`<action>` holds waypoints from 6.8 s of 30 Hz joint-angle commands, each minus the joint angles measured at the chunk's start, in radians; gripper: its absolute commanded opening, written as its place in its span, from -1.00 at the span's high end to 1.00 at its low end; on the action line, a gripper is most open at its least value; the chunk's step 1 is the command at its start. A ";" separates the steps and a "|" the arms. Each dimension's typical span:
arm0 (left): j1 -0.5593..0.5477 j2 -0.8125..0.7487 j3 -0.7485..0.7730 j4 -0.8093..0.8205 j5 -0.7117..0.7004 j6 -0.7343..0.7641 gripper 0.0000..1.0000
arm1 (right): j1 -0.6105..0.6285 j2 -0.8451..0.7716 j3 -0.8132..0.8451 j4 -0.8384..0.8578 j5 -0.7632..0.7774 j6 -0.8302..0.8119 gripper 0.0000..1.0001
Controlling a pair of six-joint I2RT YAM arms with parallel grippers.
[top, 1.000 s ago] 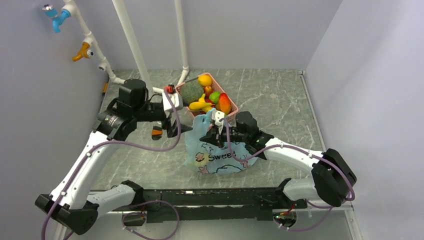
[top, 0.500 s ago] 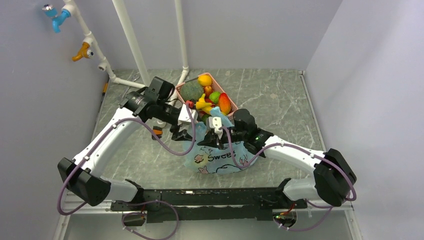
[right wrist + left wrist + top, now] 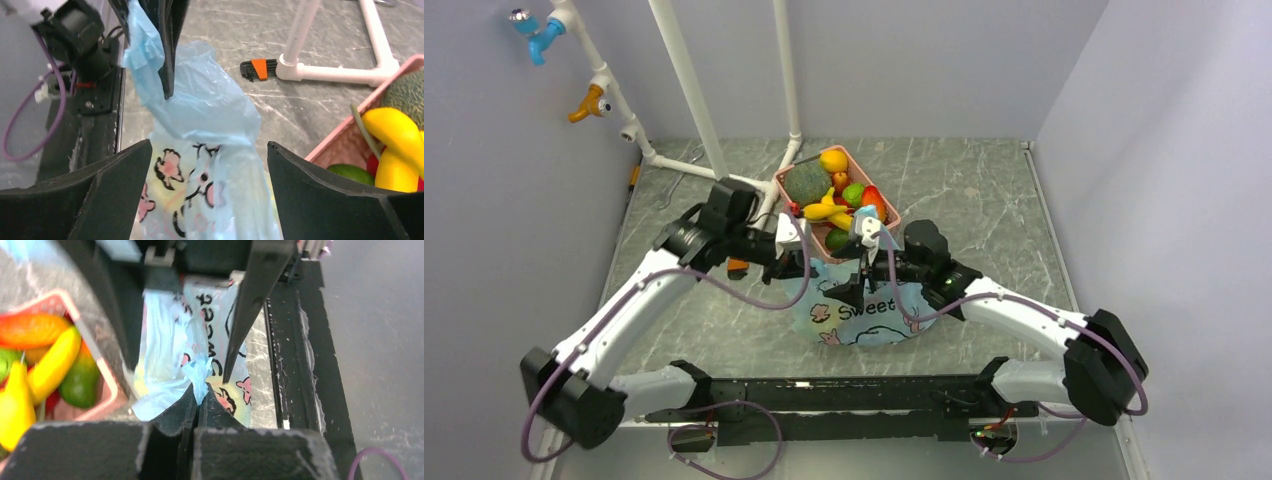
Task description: Place the fake fruits into the plastic bag and tie a complex knot
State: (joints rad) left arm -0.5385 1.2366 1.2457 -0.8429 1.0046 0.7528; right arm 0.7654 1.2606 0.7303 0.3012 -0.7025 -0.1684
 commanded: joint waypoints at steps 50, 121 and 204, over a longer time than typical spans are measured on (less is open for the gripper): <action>0.223 -0.502 -0.526 0.583 -0.099 -0.701 -0.98 | 0.299 0.184 -0.288 0.663 0.589 0.093 1.00; 0.052 0.004 -0.158 0.258 0.104 0.004 1.00 | -0.437 0.019 0.331 -0.844 -0.403 -0.270 -0.99; -0.075 0.023 -0.273 0.755 0.139 -0.486 0.47 | -0.384 0.122 0.346 -0.858 -0.393 -0.242 0.62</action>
State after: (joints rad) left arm -0.5930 1.2488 0.9600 -0.1734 1.1065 0.3462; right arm 0.3977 1.4040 1.0332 -0.5255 -1.0897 -0.3752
